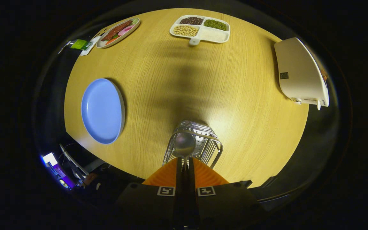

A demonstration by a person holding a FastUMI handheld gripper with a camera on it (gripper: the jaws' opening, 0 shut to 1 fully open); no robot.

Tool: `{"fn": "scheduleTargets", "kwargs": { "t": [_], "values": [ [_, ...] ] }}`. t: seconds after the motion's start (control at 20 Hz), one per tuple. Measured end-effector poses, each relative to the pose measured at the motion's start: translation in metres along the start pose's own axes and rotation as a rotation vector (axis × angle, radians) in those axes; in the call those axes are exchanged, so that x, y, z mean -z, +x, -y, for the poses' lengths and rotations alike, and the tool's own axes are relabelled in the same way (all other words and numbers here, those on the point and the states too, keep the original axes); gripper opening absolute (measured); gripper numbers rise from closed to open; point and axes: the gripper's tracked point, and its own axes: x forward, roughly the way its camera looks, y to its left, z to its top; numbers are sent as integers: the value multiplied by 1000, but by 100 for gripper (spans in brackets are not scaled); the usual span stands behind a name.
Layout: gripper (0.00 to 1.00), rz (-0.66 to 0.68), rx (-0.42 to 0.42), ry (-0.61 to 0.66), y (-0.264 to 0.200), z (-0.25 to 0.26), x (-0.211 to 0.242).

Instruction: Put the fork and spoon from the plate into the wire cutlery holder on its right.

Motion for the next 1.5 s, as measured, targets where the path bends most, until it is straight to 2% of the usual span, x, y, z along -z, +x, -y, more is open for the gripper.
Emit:
{"fn": "scheduleTargets", "kwargs": {
  "t": [0.3,0.5,0.55,0.7,0.75,0.8,1.0,1.2,1.4,1.5],
  "values": [
    [30,97,-40,8,-17,-1,-1],
    [53,187,-56,8,-30,5,3],
    [62,217,-63,5,-34,3,1],
    [75,311,-79,-7,-49,-1,0],
    [89,344,-82,-11,-53,-2,-1],
    [95,385,-80,-14,-61,-1,-1],
    [100,564,-64,-28,-92,4,-10],
    [100,690,-23,-65,-121,20,-7],
    [100,874,64,-127,-169,40,-3],
    [100,981,57,-145,-195,34,4]
  ]
}}
